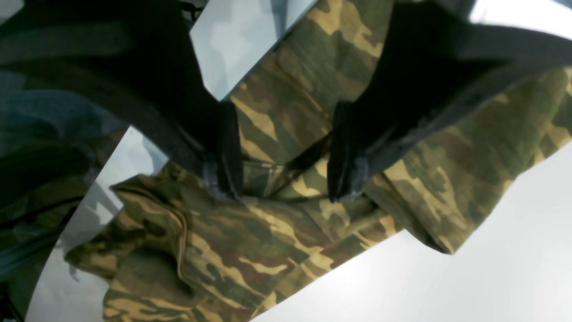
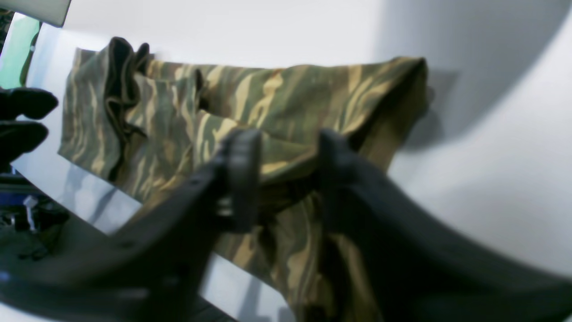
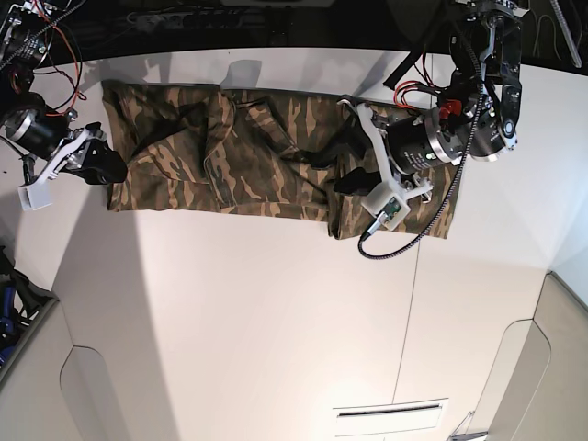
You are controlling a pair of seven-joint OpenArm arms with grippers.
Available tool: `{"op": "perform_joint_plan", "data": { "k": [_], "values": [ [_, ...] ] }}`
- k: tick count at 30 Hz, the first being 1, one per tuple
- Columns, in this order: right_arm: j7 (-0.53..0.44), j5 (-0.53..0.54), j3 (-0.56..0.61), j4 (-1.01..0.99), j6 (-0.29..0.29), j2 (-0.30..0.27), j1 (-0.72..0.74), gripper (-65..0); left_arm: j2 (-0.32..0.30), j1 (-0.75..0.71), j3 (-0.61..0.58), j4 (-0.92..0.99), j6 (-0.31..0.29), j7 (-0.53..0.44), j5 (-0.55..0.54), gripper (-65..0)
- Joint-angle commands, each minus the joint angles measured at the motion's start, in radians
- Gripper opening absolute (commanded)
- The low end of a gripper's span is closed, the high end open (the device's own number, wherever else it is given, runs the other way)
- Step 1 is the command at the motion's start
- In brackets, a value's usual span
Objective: Fold the T-shirt properly
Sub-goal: 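Hold the folded end with the left gripper while the right gripper regrips its end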
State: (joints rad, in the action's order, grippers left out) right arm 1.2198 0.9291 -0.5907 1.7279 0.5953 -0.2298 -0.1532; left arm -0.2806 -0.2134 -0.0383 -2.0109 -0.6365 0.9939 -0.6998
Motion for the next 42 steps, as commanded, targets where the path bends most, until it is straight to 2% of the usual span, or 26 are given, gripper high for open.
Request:
{"op": "perform_joint_plan", "data": {
  "k": [1, 3, 4, 16, 19, 23, 27, 35, 42],
  "values": [
    [-0.014, 0.008, -0.005, 0.015, 0.003, -0.013, 0.006, -34.5, -0.005, 0.008, 0.005, -0.017, -0.002, -0.018, -0.016, -31.7],
    [-0.015, -0.019, -0.005, 0.012, 0.003, -0.014, 0.006, -26.3, -0.005, 0.008, 0.005, -0.017, -0.002, -0.010, -0.013, -31.7],
    [-0.016, -0.033, -0.005, 0.010, 0.002, -0.014, 0.006, -24.5, -0.005, 0.008, 0.005, -0.017, -0.002, -0.005, -0.013, -31.7],
    [-0.092, -0.072, -0.005, -0.178, -0.007, -0.014, 0.006, -24.3, -0.005, 0.008, 0.005, -0.017, -0.002, 0.002, -0.013, -31.7],
    [-0.092, -0.021, -0.005, -0.243, 0.002, -0.014, 0.006, -24.3, -0.005, 0.008, 0.005, -0.017, -0.002, 0.002, -0.013, -31.7],
    [-0.042, 0.090, 0.003, -0.292, 0.004, -0.013, 0.006, -24.3, -0.005, 0.008, 0.005, -0.017, -0.002, 0.001, -0.013, -31.7],
    [-0.019, 0.140, 0.019, -0.298, 0.011, -0.013, 0.007, -24.3, -0.005, 0.007, 0.005, -0.017, -0.002, 0.001, -0.013, -31.7],
    [0.010, 0.155, 0.021, -0.298, 0.011, -0.015, 0.017, -24.3, -0.005, -0.033, 0.005, -0.017, -0.002, 0.001, -0.013, -31.7],
    [0.039, 0.197, 0.021, -0.295, 0.015, -0.043, 0.024, -24.3, -0.005, -0.042, 0.005, -0.017, 0.000, 0.001, -0.012, -31.7]
  ]
}}
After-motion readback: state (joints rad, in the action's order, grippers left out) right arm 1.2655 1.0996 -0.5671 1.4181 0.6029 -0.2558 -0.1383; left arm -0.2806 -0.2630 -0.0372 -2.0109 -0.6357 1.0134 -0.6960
